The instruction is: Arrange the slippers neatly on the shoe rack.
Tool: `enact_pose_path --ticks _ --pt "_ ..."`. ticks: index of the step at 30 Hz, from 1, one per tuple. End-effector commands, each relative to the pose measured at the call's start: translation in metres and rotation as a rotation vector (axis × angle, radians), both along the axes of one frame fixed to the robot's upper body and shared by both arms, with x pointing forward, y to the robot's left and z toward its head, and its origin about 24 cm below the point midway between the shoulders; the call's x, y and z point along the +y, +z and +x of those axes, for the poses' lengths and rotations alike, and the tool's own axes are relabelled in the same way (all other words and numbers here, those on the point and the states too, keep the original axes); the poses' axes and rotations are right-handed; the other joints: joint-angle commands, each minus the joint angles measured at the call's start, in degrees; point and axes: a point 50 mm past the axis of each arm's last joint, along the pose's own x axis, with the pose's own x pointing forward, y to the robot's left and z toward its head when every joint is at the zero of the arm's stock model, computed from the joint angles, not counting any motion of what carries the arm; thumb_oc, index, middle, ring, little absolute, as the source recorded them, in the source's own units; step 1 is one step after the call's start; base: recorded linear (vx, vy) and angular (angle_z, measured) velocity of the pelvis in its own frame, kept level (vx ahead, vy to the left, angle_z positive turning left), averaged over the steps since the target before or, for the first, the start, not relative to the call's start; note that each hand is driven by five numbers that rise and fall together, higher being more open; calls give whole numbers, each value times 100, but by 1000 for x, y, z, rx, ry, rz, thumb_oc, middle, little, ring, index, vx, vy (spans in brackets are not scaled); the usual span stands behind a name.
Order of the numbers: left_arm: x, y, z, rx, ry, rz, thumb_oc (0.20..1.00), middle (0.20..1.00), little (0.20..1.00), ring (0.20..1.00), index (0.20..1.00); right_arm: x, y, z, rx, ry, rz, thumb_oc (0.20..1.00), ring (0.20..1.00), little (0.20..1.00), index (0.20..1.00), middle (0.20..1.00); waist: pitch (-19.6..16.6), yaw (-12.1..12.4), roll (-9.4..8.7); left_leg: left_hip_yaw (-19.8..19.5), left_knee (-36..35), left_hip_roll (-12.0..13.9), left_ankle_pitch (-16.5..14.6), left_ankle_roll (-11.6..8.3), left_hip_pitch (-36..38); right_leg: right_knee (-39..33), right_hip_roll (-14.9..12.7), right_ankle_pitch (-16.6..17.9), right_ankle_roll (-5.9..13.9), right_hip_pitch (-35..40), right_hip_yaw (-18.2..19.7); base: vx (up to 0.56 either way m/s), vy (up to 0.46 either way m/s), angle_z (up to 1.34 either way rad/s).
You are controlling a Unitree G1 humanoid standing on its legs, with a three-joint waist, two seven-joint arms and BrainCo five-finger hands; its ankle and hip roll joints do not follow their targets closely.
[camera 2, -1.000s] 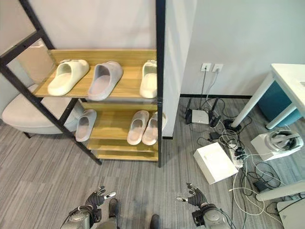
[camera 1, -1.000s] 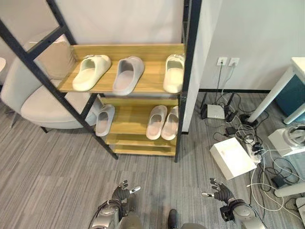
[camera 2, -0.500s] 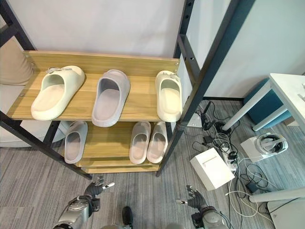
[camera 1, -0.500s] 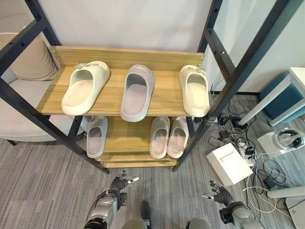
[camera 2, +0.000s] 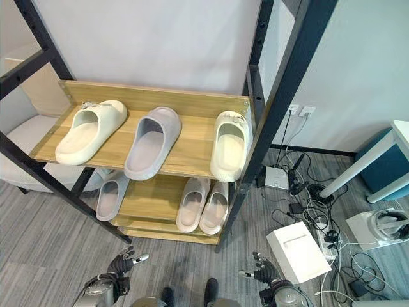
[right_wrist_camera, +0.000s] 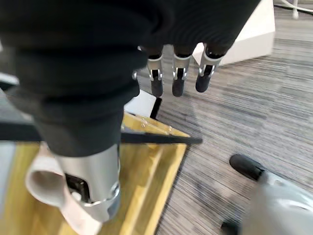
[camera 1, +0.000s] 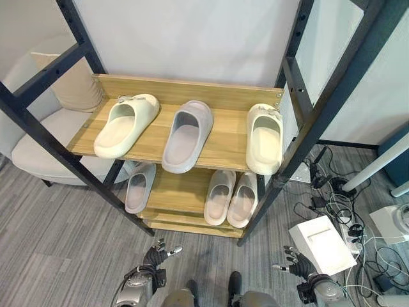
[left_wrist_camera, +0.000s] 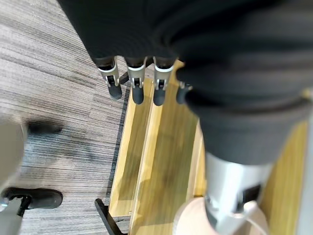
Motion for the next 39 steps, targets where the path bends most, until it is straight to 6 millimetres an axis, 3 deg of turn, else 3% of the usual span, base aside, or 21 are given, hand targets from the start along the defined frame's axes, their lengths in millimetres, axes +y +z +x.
enact_pose_path --ticks 1,2,4,5,6,8,9,12,17,18,22,24,25,26,28,30,36,39 --pt "-1 12 17 -84 -14 7 1000 1000 1000 1000 1000 -7 9 4 -43 20 -16 1000 1000 1000 1000 1000 -114 -4 94 -150 -109 125 965 98 35 343 -522 -366 814 326 109 166 264 -12" --pt "-2 13 18 -93 -15 1 1000 1000 1000 1000 1000 -7 9 4 -37 40 -21 1000 1000 1000 1000 1000 -230 -37 175 -331 -302 -29 702 21 234 277 -620 -342 900 356 240 178 294 -28" --pt "-4 15 20 -103 -34 -2 1000 1000 1000 1000 1000 -8 9 5 -38 23 -23 1000 1000 1000 1000 1000 -284 -62 168 -137 -479 -286 553 64 351 215 -838 -149 1010 338 354 177 388 -38" --pt "-4 15 20 -103 -34 -2 1000 1000 1000 1000 1000 -8 9 5 -38 23 -23 1000 1000 1000 1000 1000 -284 -61 168 -136 -479 -287 553 65 352 215 -838 -149 1010 337 355 41 445 -33" --pt "-2 20 27 -129 -43 16 1000 1000 1000 1000 1000 -1 12 16 -71 27 -14 1000 1000 1000 1000 1000 -203 -12 63 -9 -434 -499 364 245 334 240 -1040 74 1107 154 517 -28 324 -10" --pt "0 21 28 -130 -41 25 1000 1000 1000 1000 1000 2 12 18 -72 34 -11 1000 1000 1000 1000 1000 -182 4 41 43 -419 -566 300 306 329 260 -1096 125 1137 86 568 -28 263 -53" --pt "3 21 29 -126 -31 35 1000 1000 1000 1000 1000 9 14 24 -85 54 -6 1000 1000 1000 1000 1000 -134 33 -8 147 -420 -678 226 387 321 273 -1204 366 1216 -37 610 -27 197 -55" --pt "10 21 28 -122 -14 52 1000 1000 1000 1000 1000 14 16 30 -99 76 -9 1000 1000 1000 1000 1000 -109 113 -16 354 -516 -797 206 467 339 299 -1333 670 1305 -200 476 -39 163 -33" --pt "19 20 22 -108 -10 70 1000 1000 1000 1000 1000 19 21 34 -123 136 -33 1000 1000 1000 1000 1000 -148 245 43 570 -559 -796 193 480 420 450 -1273 547 1307 -144 -12 -14 46 -28" --pt "18 19 21 -105 -14 67 1000 1000 1000 1000 1000 19 23 35 -132 146 -44 1000 1000 1000 1000 1000 -159 221 48 561 -557 -792 209 471 430 428 -1235 537 1299 -131 40 35 -69 -19" --pt "17 21 24 -112 -33 66 1000 1000 1000 1000 1000 29 71 58 -345 377 -170 1000 1000 1000 1000 1000 -237 159 20 591 -627 -661 301 372 546 11 -1063 327 1238 132 -7 2 -87 -9" --pt "18 24 28 -122 -53 79 1000 1000 1000 1000 1000 38 117 65 -537 499 -192 1000 1000 1000 1000 1000 -260 74 4 565 -674 -601 366 303 565 -138 -989 280 1223 243 -70 -24 -89 5" --pt "17 25 30 -129 -58 78 1000 1000 1000 1000 1000 39 126 63 -577 515 -187 1000 1000 1000 1000 1000 -275 42 -5 561 -689 -593 375 288 573 -177 -975 271 1226 273 -87 -14 -81 13" --pt "15 25 32 -130 -62 74 1000 1000 1000 1000 1000 42 152 62 -679 555 -155 1000 1000 1000 1000 1000 -295 -8 -10 548 -707 -570 394 262 585 -207 -960 261 1228 311 -115 -14 -60 7" --pt "10 23 34 -122 -78 72 1000 1000 1000 1000 1000 49 183 54 -800 603 -53 1000 1000 1000 1000 1000 -344 -91 -22 555 -721 -543 393 233 618 -227 -943 247 1232 358 -121 -23 -49 -2" --pt "6 21 34 -116 -113 75 1000 1000 1000 1000 1000 58 212 42 -898 645 203 1000 1000 1000 1000 1000 -440 -168 -18 569 -721 -536 373 221 672 -226 -925 248 1227 389 -107 -14 -25 -2" --pt "1 20 32 -117 -161 72 1000 1000 1000 1000 1000 66 244 37 -931 763 404 1000 1000 1000 1000 1000 -636 -186 -16 596 -721 -524 339 208 730 -222 -921 284 1234 397 -84 -4 -6 -3" --pt "0 19 30 -117 -169 67 1000 1000 1000 1000 1000 69 263 44 -1012 763 471 1000 1000 1000 1000 1000 -719 -160 -3 584 -721 -543 321 212 749 -208 -931 310 1242 409 -92 -2 2 1"
